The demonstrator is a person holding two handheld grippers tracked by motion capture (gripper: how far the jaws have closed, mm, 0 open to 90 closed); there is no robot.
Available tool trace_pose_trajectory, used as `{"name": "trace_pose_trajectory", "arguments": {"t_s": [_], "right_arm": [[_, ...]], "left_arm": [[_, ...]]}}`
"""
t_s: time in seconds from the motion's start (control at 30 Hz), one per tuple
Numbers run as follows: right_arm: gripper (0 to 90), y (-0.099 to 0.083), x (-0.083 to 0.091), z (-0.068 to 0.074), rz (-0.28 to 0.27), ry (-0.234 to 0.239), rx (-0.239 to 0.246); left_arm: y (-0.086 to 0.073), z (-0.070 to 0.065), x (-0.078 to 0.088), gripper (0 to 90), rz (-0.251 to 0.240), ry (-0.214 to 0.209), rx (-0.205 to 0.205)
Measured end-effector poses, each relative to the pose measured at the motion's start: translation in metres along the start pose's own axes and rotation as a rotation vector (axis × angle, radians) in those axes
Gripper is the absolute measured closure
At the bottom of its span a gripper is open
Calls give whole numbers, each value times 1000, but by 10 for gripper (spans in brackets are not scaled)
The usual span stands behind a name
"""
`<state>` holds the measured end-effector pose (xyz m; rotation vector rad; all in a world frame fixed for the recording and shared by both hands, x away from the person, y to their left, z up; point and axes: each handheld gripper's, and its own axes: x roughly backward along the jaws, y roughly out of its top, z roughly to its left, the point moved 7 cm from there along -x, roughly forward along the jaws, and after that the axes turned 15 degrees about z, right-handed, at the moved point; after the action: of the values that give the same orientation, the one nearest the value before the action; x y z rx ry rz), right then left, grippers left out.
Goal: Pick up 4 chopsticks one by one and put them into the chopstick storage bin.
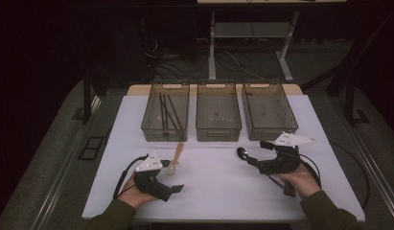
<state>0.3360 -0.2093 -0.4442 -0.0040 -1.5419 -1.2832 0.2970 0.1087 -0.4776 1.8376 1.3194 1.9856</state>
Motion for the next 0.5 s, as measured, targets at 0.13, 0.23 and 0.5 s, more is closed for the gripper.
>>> {"name": "trace_pose_trajectory", "arguments": {"t_s": [0.13,0.23,0.5], "right_arm": [[156,-19,8,-2,2,-7,-14],[156,-31,11,-2,8,-18,-14],[156,-53,17,-5,22,-59,-9]], "left_arm": [[0,0,0,0,2,1,-3],[0,0,0,0,0,2,0],[1,1,1,1,-3,9,3]]}}
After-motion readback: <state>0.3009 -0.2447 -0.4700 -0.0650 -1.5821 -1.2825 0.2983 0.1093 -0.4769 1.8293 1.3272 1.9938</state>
